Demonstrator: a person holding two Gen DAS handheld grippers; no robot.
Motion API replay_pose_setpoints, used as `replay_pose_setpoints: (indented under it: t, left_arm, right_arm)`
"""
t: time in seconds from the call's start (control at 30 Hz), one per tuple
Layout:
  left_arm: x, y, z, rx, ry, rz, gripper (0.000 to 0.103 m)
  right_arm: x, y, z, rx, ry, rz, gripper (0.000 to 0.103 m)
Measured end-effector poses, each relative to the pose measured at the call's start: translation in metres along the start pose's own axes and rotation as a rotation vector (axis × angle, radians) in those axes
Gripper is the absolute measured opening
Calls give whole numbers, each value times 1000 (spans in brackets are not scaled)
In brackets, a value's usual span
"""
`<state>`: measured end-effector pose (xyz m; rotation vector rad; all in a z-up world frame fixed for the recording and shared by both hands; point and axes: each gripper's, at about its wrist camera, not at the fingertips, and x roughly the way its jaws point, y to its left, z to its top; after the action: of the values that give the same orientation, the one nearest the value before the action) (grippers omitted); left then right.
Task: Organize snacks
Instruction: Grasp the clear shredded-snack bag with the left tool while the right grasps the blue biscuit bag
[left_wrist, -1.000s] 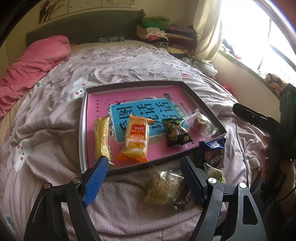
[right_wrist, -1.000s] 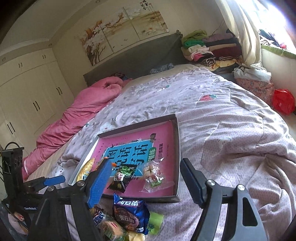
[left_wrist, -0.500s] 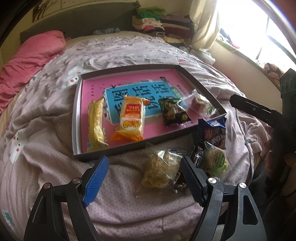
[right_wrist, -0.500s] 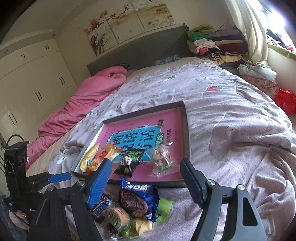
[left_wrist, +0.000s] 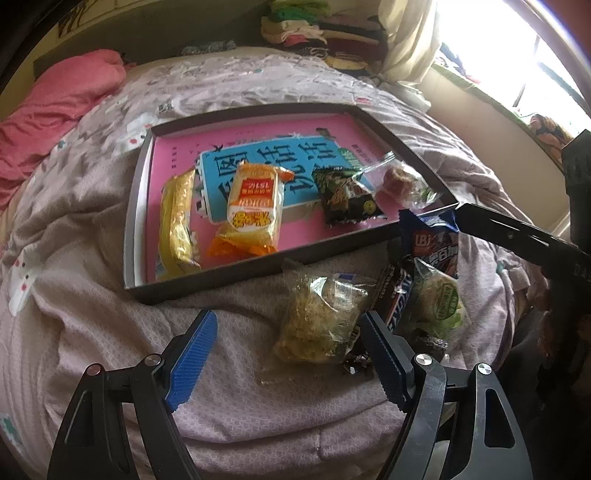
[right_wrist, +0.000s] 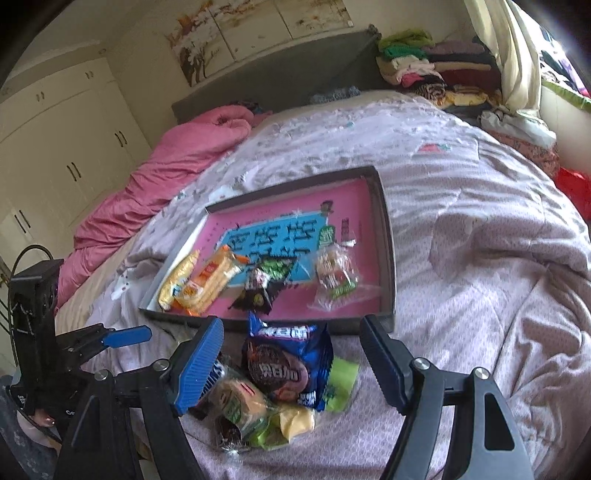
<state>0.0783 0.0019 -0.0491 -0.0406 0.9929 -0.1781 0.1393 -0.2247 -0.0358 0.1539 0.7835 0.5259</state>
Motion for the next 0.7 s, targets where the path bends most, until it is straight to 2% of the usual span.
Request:
replay_pose_setpoints:
  t: [0.47,0.7]
  left_arm:
    - [9,-1,0,1,12,7,81]
    - [17,0,0,-2,30,7,81]
  right_arm:
    - [30,9,-10,-15,95,-69,76]
    - [42,12,-12,-8,113,-83,76]
